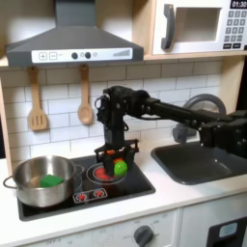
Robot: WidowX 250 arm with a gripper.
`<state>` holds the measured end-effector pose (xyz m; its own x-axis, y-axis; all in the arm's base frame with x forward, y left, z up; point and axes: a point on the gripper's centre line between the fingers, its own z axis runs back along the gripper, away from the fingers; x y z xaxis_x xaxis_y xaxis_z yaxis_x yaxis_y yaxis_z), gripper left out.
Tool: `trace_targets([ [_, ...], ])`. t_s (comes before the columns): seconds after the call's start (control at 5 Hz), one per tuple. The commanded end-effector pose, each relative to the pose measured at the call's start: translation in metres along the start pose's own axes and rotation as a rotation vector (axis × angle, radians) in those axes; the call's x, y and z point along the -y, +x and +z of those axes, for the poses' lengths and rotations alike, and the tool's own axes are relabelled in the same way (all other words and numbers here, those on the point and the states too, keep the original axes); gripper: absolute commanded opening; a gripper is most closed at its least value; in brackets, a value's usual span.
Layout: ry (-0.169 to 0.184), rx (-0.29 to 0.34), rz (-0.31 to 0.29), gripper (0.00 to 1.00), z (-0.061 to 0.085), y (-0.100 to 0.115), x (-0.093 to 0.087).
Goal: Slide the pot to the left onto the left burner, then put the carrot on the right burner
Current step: 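Put the carrot on the right burner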
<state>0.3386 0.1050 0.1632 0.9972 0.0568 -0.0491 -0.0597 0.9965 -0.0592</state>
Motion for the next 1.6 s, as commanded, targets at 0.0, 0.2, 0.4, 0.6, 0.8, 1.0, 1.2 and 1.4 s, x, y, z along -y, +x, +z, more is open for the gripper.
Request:
trace_targets([
  [0.0,0.015,-0.013,0.005,0.0,-0.007,0.001,-0.001],
  [0.2,0.024,-0.012,0.007,0.0,-0.008,0.002,-0.001],
  [0.4,0.034,-0.006,0.017,0.0,-0.007,0.003,-0.002],
  [0.6,0.045,-0.009,0.023,0.0,-0.008,0.003,-0.001],
  [0.8,0.059,-0.004,0.004,0.0,-0.008,0.006,0.006],
  [1.0,0.06,-0.018,0.008,0.0,-0.014,0.007,0.006],
  [1.2,0.06,-0.021,0.014,0.0,-0.016,0.008,0.006],
  [1.4,0.063,-0.024,0.011,0.0,-0.017,0.008,0.008],
])
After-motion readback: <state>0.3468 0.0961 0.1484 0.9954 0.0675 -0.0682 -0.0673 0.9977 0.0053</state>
